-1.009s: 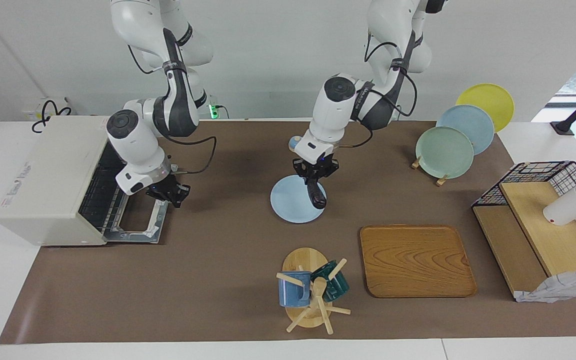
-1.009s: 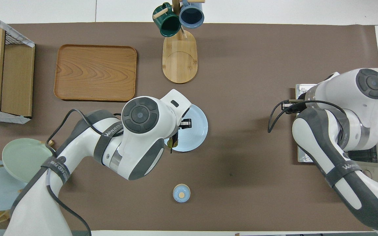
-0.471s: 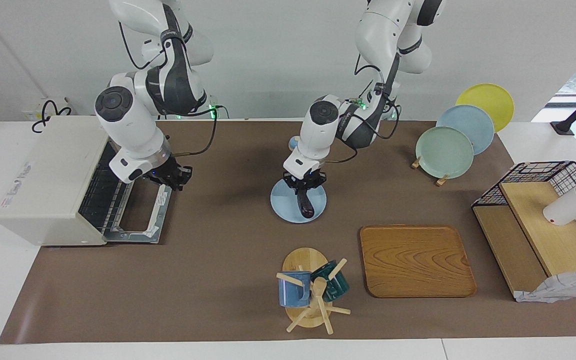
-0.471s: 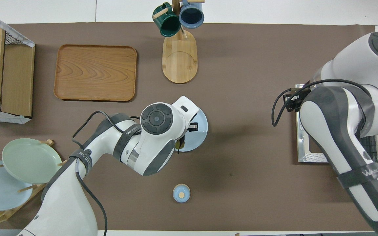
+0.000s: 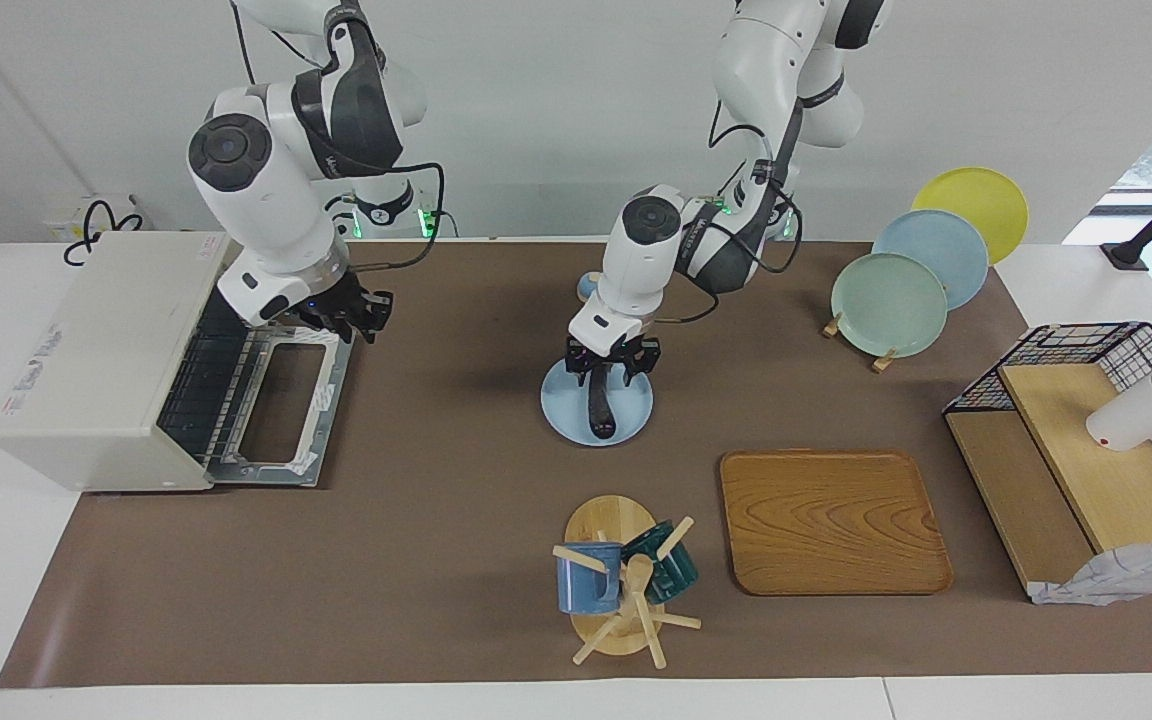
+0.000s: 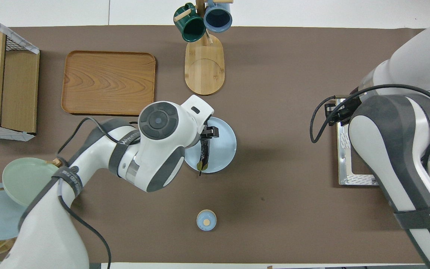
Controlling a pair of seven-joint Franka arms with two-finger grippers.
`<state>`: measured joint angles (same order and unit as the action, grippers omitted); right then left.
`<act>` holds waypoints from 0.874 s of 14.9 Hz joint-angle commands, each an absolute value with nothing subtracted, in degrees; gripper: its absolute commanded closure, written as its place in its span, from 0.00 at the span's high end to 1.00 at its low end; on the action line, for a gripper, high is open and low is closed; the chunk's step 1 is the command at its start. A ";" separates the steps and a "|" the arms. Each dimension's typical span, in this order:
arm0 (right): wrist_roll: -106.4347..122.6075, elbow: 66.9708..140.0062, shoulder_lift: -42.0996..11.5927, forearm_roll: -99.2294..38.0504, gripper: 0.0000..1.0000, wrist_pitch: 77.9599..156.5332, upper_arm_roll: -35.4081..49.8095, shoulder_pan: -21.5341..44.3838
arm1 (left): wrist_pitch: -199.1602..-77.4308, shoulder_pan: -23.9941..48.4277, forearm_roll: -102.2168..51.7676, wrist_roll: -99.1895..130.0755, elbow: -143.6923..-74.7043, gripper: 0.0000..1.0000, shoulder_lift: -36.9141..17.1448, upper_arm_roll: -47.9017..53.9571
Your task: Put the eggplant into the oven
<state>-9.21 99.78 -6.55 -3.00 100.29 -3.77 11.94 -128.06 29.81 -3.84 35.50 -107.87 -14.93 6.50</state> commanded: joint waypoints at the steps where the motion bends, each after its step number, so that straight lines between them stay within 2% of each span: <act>1: -13.06 102.74 -6.85 -2.64 0.33 106.51 -3.60 18.25 | -121.40 24.02 -4.13 31.83 -104.34 1.00 -13.01 6.59; 5: -28.01 102.13 -9.75 -2.64 0.34 113.28 -3.43 29.16 | -119.36 15.14 -4.13 19.02 -102.92 1.00 -12.57 6.50; 8: -34.79 98.80 -12.99 -2.72 0.36 116.00 -3.43 35.84 | -117.87 8.11 -4.13 10.05 -102.75 1.00 -12.22 6.50; 10: -37.08 92.67 -19.13 -1.85 0.36 116.54 -3.43 39.10 | -115.07 4.24 -4.13 4.07 -101.43 1.00 -11.60 6.50; 12: -40.06 84.06 -28.26 -1.58 0.37 116.63 -3.43 43.83 | -110.76 1.33 -4.13 -0.60 -98.80 1.00 -11.34 6.50; 13: -41.73 82.37 -30.91 -0.80 0.38 118.55 -3.43 44.99 | -109.18 0.80 -4.13 -0.88 -98.01 1.00 -10.47 6.42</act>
<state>-38.33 91.80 -20.98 -2.72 117.33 -3.14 42.31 -113.69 2.17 -3.83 1.43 -100.16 -12.16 5.92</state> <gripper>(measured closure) 0.634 0.000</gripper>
